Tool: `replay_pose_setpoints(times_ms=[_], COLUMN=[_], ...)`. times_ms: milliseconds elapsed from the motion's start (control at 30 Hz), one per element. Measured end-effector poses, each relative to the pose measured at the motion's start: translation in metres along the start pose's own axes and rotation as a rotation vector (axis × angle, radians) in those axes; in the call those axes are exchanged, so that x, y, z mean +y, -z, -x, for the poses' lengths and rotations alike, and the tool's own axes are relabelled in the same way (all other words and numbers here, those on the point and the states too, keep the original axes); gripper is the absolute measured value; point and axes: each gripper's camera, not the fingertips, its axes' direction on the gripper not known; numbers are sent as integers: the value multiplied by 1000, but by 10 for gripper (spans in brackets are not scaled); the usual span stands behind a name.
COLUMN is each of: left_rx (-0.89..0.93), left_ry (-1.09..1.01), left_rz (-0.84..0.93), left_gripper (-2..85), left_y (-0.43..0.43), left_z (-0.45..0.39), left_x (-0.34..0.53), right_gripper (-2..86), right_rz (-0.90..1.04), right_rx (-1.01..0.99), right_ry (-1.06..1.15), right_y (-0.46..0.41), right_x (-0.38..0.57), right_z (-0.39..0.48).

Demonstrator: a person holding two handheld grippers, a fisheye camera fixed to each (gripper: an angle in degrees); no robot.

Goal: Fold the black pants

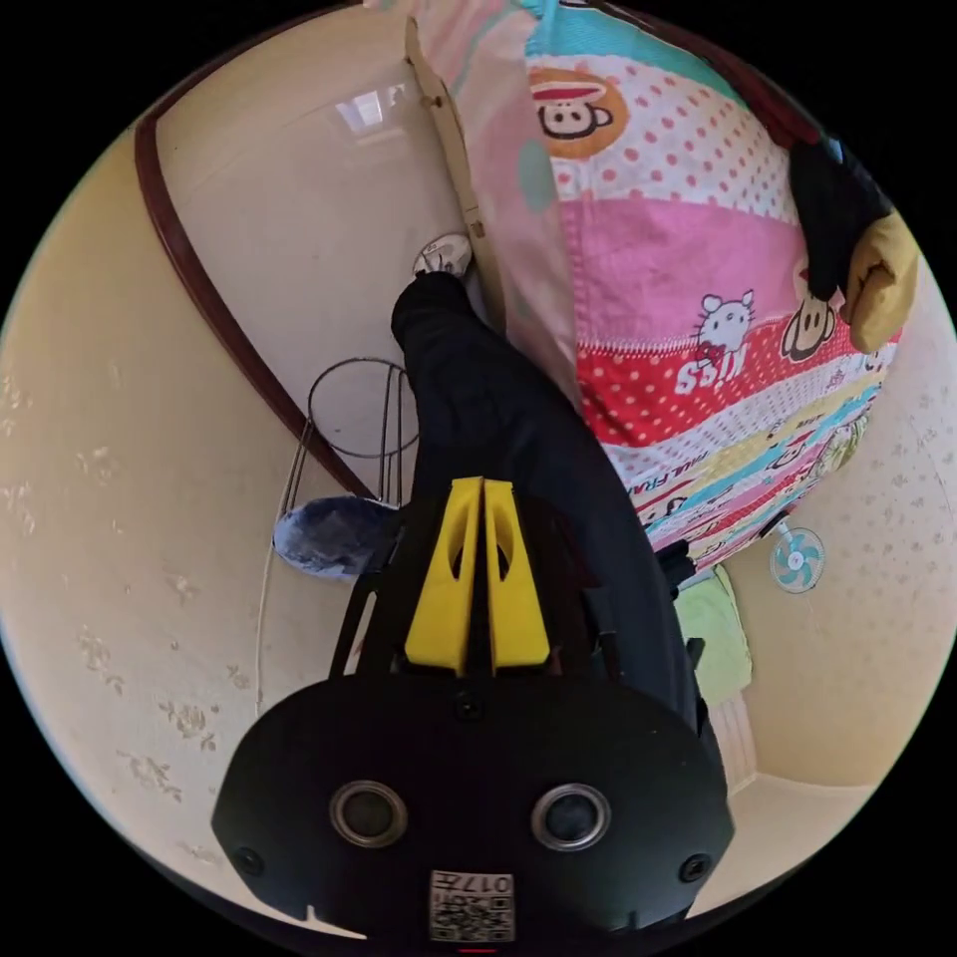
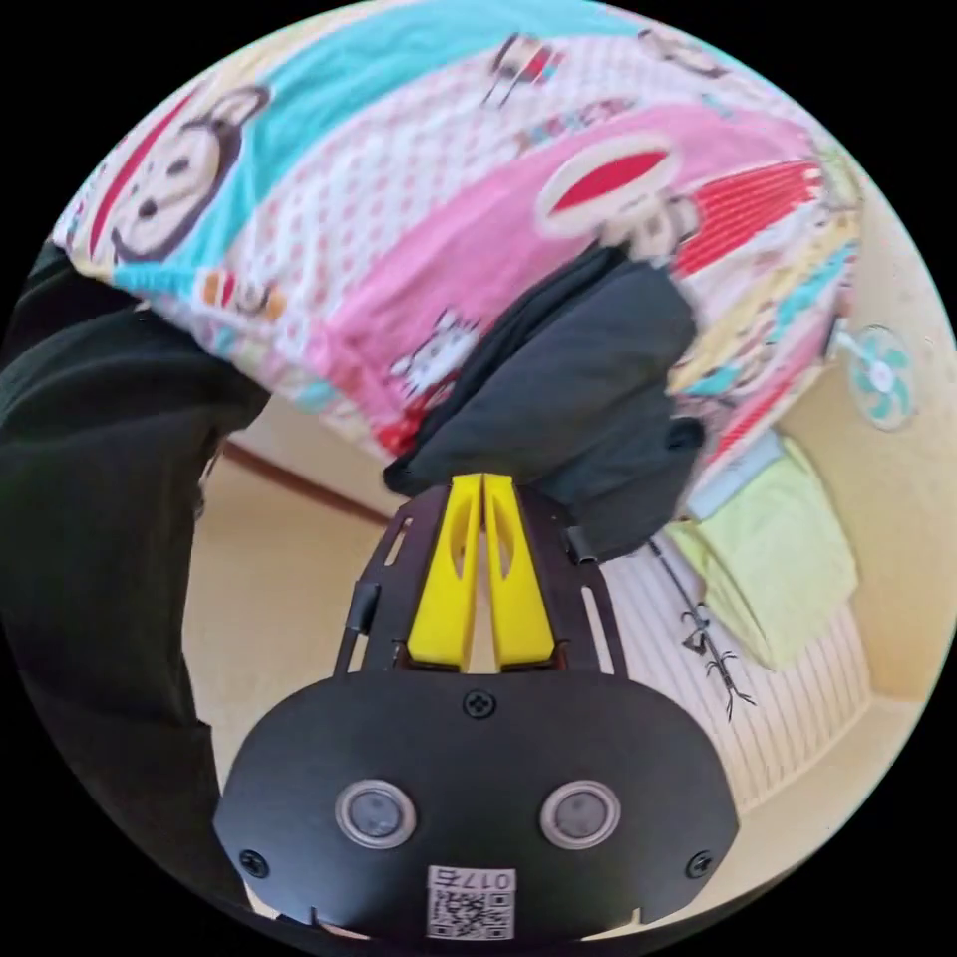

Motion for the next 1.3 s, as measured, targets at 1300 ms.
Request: replay_pose_setpoints(times_ms=[1300], left_rx=[292], left_ry=[-179], left_rz=[-1059], left_gripper=[72], left_y=[342], left_z=[-72], left_x=[6], right_gripper=[4], right_rz=[-2493], right_rx=[-458], right_ry=[-964], right_y=[132], right_x=[746], right_z=[120])
